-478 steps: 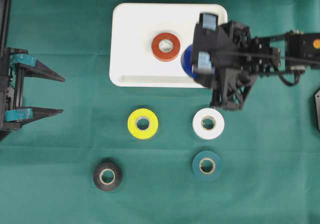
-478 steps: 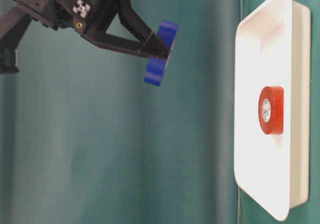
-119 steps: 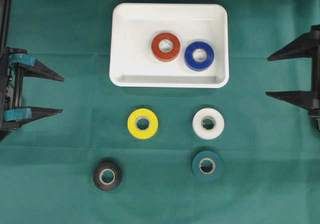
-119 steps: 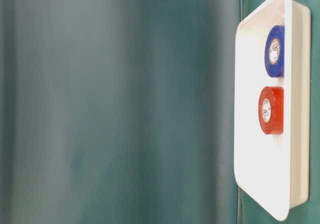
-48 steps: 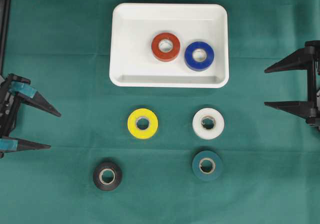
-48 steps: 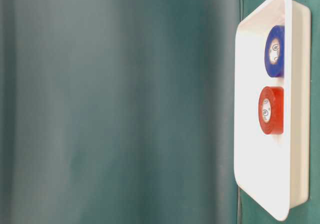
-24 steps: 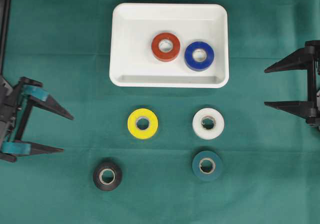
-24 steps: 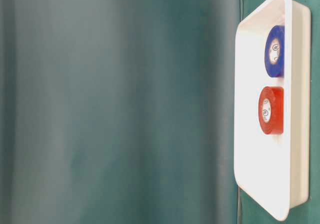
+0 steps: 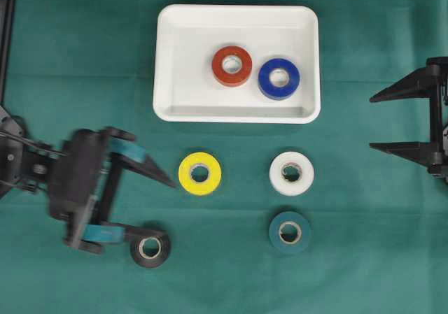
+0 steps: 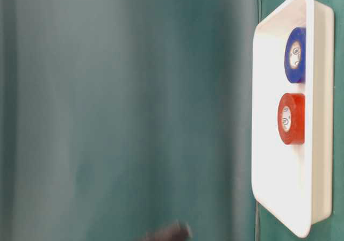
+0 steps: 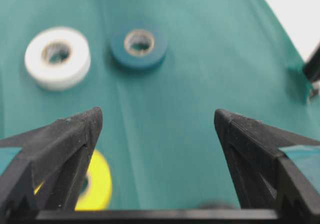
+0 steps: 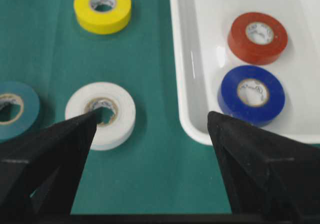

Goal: Pick up the tape from a random location and place it into the white case.
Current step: 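Move the left gripper over the teal tape roll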

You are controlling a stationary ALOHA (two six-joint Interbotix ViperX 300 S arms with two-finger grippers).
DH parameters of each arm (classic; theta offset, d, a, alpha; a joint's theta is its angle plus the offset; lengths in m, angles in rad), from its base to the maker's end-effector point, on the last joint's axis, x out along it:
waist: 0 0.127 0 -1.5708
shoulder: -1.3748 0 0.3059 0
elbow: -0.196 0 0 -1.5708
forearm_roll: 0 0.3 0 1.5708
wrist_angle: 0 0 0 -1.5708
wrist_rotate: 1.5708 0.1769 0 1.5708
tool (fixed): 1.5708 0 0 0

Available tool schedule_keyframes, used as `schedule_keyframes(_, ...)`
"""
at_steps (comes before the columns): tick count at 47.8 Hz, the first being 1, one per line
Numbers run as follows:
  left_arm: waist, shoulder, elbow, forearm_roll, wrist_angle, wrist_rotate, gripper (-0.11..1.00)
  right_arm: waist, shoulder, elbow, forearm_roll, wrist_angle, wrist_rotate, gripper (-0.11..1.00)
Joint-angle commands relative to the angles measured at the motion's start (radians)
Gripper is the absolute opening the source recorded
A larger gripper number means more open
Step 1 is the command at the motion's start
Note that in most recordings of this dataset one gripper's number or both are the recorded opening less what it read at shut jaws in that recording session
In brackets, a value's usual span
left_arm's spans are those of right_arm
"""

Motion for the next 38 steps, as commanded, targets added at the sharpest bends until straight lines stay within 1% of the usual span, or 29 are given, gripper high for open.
schedule_keyframes(1,0.0,0.057,-0.092,0.002,-0.008,0.005,0.97,-0.002,0.008,-0.026,-0.002,-0.006,-0.002,0.88)
schedule_keyframes(13,0.0,0.218,-0.308,0.002,0.012,0.011,0.97,-0.002,0.008,-0.026,-0.002,-0.006,-0.006,0.88)
schedule_keyframes(19,0.0,0.293,-0.423,0.002,0.041,0.011,0.97,-0.002,0.008,-0.026,-0.002,-0.008,-0.006,0.88)
schedule_keyframes(28,0.005,0.393,-0.584,0.003,0.123,0.012,0.97,-0.002,0.011,-0.025,-0.003,-0.006,-0.006,0.88)
schedule_keyframes(33,0.014,0.436,-0.655,0.002,0.184,0.012,0.97,-0.002,0.012,-0.025,-0.003,-0.006,-0.006,0.88)
schedule_keyframes(38,0.023,0.459,-0.693,0.003,0.23,0.014,0.97,-0.002,0.012,-0.025,-0.003,-0.006,-0.008,0.88)
